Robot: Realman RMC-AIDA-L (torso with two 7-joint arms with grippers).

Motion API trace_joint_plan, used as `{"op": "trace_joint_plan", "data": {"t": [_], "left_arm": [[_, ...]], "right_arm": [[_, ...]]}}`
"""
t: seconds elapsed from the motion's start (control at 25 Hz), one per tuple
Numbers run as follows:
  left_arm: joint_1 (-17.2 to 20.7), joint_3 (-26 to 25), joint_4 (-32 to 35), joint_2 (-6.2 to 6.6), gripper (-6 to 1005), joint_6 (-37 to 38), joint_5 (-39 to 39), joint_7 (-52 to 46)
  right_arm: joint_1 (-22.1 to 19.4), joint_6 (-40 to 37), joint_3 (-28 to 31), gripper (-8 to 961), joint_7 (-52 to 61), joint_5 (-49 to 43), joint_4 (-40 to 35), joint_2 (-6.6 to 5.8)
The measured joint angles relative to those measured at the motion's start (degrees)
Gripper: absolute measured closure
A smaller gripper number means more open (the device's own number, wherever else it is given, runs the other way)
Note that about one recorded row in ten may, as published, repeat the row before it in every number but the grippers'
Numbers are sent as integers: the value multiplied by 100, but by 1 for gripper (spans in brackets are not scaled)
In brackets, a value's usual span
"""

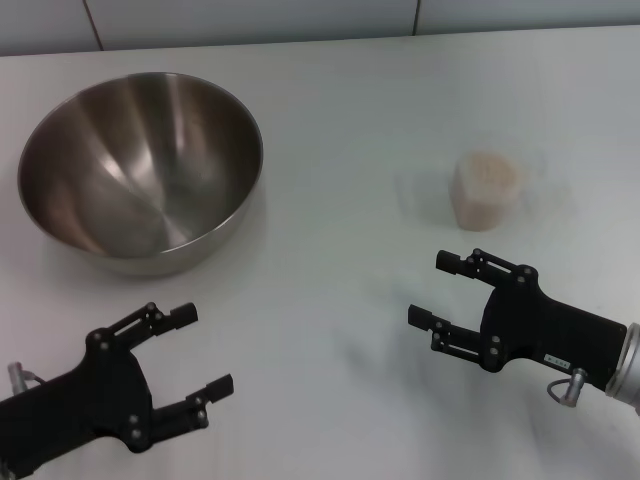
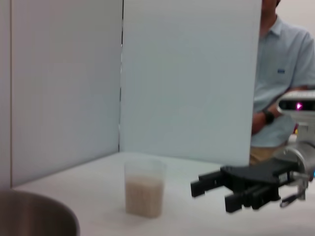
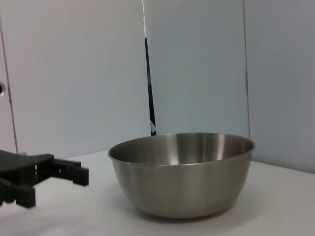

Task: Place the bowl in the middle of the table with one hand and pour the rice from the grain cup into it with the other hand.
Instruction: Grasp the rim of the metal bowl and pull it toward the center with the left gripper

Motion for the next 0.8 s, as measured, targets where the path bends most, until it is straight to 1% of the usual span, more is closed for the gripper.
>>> {"op": "trace_joint_plan", "data": {"t": [0.08, 0.2, 0.4, 0.64, 0.8], "left_arm": [[-11, -149, 0, -6, 169, 116, -56, -1], [-58, -515, -19, -31, 169, 166, -251, -6], [-225, -1171, -201, -40, 169, 29, -931, -21], [-537, -2219, -478, -36, 169, -557, -1681, -54], [-791, -2652, -490, -31, 169, -961, -1815, -62]], "right_arm": [[-7, 0, 5, 208, 0, 0, 0, 2], [-15, -8, 18, 208, 0, 0, 0, 7], [-16, -18, 38, 208, 0, 0, 15, 9], [-14, -28, 61, 208, -69, 0, 55, 9], [13, -31, 68, 208, -85, 4, 97, 9]]}}
